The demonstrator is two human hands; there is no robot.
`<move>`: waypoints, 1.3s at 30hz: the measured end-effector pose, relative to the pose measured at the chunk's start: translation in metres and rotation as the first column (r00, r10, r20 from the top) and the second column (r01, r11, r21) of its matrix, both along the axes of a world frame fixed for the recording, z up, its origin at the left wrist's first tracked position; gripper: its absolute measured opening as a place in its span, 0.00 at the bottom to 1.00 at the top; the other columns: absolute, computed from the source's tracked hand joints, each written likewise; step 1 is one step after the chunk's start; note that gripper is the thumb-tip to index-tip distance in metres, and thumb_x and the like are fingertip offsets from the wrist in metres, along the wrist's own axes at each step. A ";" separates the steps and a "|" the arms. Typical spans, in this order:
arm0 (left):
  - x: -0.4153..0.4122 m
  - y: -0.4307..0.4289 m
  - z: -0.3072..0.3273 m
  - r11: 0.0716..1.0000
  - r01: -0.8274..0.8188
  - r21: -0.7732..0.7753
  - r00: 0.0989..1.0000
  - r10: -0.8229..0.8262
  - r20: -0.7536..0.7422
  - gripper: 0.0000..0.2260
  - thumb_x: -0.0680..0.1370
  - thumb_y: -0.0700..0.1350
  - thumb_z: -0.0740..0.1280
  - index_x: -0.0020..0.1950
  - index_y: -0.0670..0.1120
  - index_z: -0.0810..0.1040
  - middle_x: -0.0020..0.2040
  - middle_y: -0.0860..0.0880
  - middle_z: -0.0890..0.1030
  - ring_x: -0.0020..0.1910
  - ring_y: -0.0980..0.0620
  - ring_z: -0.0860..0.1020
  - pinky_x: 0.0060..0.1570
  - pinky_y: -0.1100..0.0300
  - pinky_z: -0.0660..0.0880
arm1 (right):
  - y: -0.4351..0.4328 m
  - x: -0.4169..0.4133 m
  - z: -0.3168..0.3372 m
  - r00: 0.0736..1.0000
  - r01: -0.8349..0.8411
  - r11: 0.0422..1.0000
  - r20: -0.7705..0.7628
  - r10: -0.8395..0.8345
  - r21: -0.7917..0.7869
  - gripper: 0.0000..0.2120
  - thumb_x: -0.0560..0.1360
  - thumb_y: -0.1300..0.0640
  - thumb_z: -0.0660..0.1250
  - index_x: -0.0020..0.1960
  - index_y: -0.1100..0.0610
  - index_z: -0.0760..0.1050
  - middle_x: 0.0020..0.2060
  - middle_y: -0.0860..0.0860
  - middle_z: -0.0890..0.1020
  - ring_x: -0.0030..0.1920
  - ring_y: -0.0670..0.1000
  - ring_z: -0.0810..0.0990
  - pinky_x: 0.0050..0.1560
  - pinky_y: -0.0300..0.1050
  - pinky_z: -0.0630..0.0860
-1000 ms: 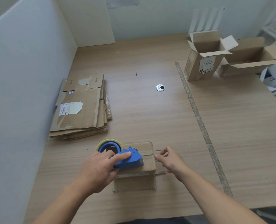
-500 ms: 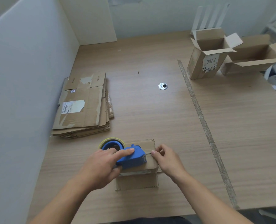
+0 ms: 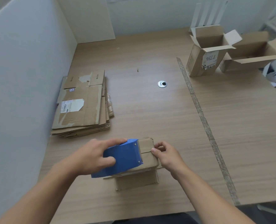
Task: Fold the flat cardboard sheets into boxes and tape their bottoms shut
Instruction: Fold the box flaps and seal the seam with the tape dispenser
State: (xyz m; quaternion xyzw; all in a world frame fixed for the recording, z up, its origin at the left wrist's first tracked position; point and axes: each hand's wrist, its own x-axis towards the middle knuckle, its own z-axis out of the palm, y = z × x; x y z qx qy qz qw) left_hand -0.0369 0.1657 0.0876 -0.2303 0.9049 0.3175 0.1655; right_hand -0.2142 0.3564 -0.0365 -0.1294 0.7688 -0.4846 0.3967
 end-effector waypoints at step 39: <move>0.042 -0.037 -0.001 0.906 -0.198 0.373 0.980 0.174 0.096 0.26 0.66 0.55 0.66 0.60 0.78 0.70 0.54 0.63 0.82 0.52 0.55 0.81 0.59 0.50 0.76 | -0.014 0.043 -0.006 0.901 -0.232 0.973 -0.372 0.223 0.021 0.24 0.76 0.52 0.71 0.62 0.28 0.68 0.68 0.44 0.68 0.71 0.39 0.63 0.72 0.34 0.57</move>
